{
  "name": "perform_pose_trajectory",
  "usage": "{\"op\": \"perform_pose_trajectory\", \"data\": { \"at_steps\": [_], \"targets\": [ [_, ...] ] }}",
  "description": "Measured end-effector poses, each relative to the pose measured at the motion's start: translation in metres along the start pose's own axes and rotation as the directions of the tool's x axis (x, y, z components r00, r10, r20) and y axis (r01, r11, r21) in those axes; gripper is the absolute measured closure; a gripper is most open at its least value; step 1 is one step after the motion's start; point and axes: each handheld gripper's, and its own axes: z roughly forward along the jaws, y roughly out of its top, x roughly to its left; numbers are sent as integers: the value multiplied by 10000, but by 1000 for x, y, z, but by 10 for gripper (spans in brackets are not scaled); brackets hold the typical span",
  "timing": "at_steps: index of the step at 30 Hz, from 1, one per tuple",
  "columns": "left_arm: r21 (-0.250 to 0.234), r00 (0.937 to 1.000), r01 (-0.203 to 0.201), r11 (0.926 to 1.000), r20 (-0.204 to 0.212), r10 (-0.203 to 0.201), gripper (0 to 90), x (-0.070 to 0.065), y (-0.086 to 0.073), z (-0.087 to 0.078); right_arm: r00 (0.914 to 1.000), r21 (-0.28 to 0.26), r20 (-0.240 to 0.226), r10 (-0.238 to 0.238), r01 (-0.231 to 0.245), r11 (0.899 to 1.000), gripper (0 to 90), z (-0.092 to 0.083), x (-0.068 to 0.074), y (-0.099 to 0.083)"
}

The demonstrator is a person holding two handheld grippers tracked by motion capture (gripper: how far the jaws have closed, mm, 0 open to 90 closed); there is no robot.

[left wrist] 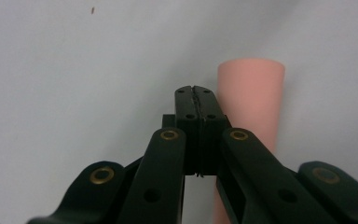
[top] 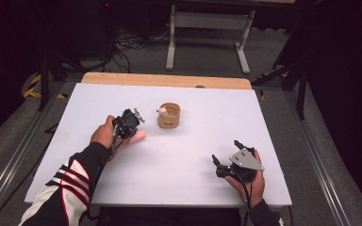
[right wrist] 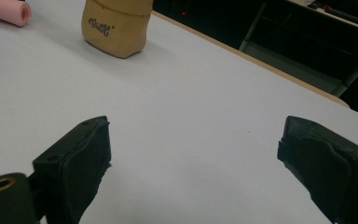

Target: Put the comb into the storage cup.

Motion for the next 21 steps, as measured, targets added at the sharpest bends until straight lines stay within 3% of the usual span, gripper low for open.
{"op": "perform_pose_trajectory", "data": {
  "at_steps": [2,4,5,7,9,14,20,21],
  "targets": [
    [2,9998,-218,9998,-31,218,900,-5,4,-3,10000,15,-12,-2,2,10000,96,0,0,0],
    [-58,9986,-489,9988,199,490,900,-12,8,-4,10000,15,-7,1,-1,10000,96,0,0,0],
    [-9,9970,-770,9970,29,770,900,-20,10,-4,10000,24,-17,6,-6,10000,96,0,0,0],
    [-42,9956,-940,9956,-33,940,900,-24,13,-6,10000,53,-27,-4,4,10000,96,0,0,0],
    [-242,9967,-813,9964,31,814,898,-24,13,-7,10000,46,-17,-3,4,10000,96,0,0,0],
    [-213,9979,-525,9984,374,533,900,-22,12,-3,10000,48,-46,1,-1,10000,96,0,0,0],
    [-268,9967,-638,9976,492,650,900,-27,11,-5,10000,77,-51,9,-9,10000,96,1,-1,-1],
    [-348,9955,-654,9973,667,676,900,-29,11,-6,10000,83,-64,24,-23,10000,96,1,-1,-1]
  ]
}}
